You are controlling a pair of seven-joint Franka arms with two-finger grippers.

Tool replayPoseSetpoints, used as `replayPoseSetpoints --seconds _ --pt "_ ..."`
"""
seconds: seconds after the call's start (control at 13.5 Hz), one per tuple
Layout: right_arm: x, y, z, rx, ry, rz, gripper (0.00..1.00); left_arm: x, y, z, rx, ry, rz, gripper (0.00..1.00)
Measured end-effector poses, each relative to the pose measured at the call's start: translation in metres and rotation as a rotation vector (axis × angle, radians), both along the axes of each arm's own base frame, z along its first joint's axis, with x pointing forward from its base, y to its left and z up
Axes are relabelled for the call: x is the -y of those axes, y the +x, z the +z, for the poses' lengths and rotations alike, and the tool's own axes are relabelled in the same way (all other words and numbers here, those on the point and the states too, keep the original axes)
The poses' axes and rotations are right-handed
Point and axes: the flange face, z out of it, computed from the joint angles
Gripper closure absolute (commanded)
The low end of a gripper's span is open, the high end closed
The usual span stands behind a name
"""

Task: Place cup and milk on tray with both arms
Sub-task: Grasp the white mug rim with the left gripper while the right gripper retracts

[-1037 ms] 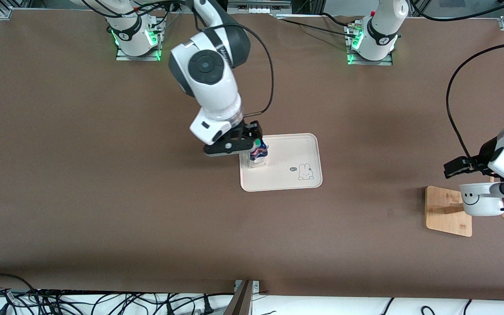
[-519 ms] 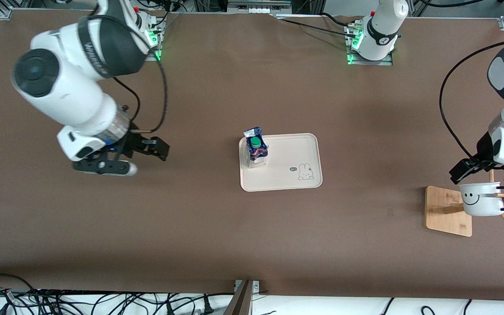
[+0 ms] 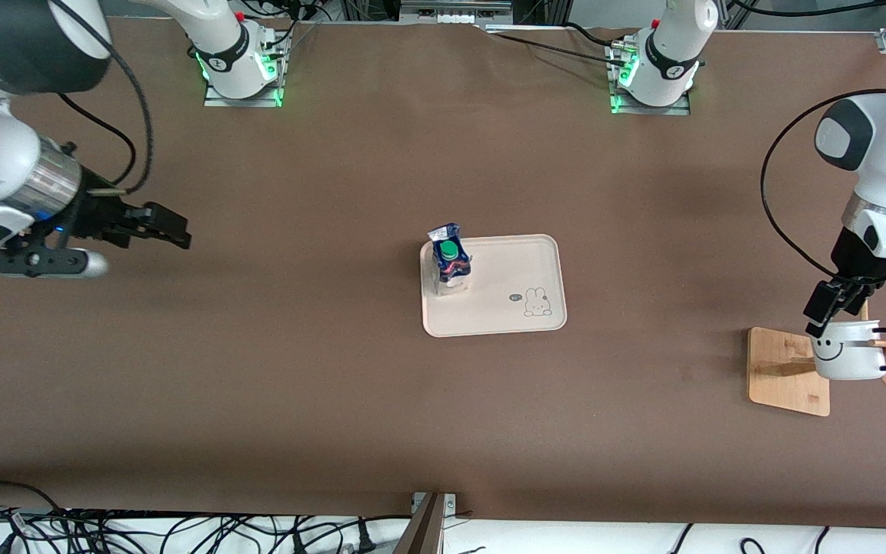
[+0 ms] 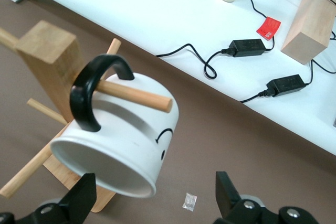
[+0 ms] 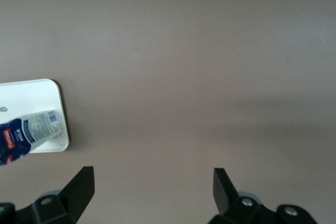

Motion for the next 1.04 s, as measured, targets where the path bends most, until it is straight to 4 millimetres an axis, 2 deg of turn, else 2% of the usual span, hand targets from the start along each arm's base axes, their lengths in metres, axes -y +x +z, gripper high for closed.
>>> replayPoseSetpoints --seconds 0.07,0.15,0.3,0.37,0.44,0.52,0.59,0.74,0.96,1.04 --pt "0.018 -0.006 0.003 -0.004 0.01 0.002 0.0 -0.005 0.001 -0.003 0.007 -0.042 0.042 0.01" --pt "0.038 -0.014 0.005 -0.008 0.015 0.006 0.0 -0.009 0.001 -0.006 0.009 -0.077 0.074 0.21" --pt "0.076 -0.031 0.006 -0.013 0.007 0.03 0.0 -0.011 0.003 -0.008 0.012 -0.103 0.098 0.42" --pt "0.087 -0.038 0.008 -0.014 0.001 0.037 0.0 -0.012 0.005 -0.008 0.015 -0.107 0.101 0.56" --pt "0.091 -0.044 0.01 -0.014 -0.01 0.05 0.0 -0.012 0.007 -0.007 0.019 -0.109 0.104 0.66" --pt "0.089 -0.051 0.012 -0.015 -0.026 0.065 0.0 -0.012 0.009 -0.006 0.021 -0.11 0.106 0.67" --pt "0.083 -0.057 0.012 -0.017 -0.038 0.083 0.0 -0.012 0.011 -0.006 0.024 -0.113 0.109 0.78" --pt "0.075 -0.064 0.009 -0.016 -0.044 0.099 0.0 -0.012 0.013 -0.005 0.027 -0.115 0.111 0.84" --pt "0.075 -0.061 0.004 0.0 -0.049 0.099 0.0 -0.009 0.015 -0.003 0.032 -0.116 0.106 0.87" --pt "0.075 -0.06 0.003 0.003 -0.052 0.099 0.0 -0.007 0.016 -0.003 0.033 -0.116 0.104 0.93"
